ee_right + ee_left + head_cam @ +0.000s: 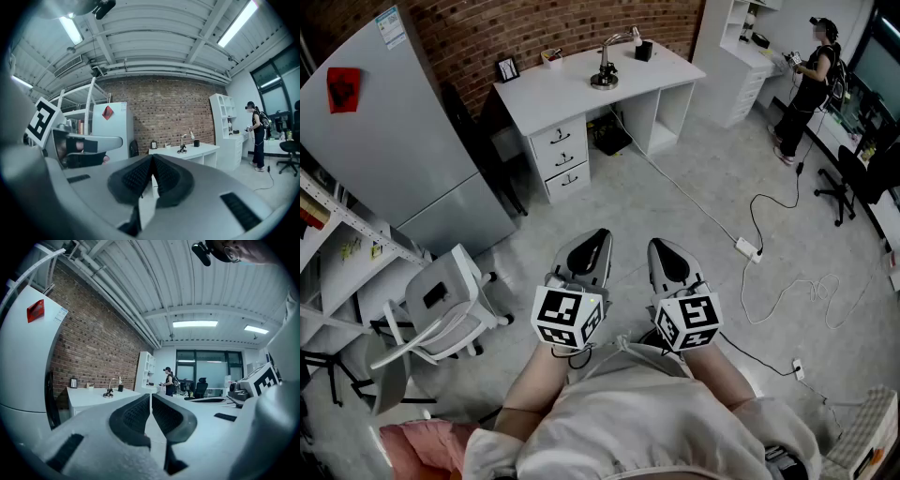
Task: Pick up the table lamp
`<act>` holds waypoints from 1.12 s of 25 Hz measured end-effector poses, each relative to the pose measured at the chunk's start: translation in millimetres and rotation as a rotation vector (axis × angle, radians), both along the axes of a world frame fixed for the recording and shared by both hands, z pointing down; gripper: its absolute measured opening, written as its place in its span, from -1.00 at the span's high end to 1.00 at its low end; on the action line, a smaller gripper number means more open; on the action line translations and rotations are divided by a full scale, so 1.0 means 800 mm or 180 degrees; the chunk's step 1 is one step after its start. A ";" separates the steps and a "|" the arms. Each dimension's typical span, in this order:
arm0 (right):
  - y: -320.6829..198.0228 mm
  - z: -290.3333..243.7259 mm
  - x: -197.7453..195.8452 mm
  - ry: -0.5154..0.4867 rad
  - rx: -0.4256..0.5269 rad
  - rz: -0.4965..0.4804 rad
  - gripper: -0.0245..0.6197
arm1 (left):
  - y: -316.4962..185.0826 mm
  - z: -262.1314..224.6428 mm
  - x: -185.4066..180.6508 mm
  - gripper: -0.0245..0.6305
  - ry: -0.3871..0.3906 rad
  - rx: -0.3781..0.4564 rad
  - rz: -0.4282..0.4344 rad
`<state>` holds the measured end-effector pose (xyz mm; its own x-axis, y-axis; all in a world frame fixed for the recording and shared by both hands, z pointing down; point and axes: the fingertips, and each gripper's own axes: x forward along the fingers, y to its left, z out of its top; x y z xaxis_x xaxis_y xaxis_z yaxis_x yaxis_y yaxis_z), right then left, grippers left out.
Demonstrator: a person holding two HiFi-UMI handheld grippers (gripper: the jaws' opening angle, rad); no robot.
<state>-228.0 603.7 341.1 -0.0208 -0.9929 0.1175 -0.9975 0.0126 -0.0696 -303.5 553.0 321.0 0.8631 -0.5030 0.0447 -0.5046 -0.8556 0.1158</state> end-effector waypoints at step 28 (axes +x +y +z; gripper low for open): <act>-0.055 0.065 0.016 -0.0183 -0.0415 -0.0117 0.84 | -0.038 0.065 0.020 0.84 -0.0146 -0.0418 -0.0014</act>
<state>-215.5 559.4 393.2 -0.0673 -0.9677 0.2431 -0.9908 0.0363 -0.1300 -287.7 522.9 372.8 0.8565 -0.4940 0.1496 -0.5156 -0.8324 0.2034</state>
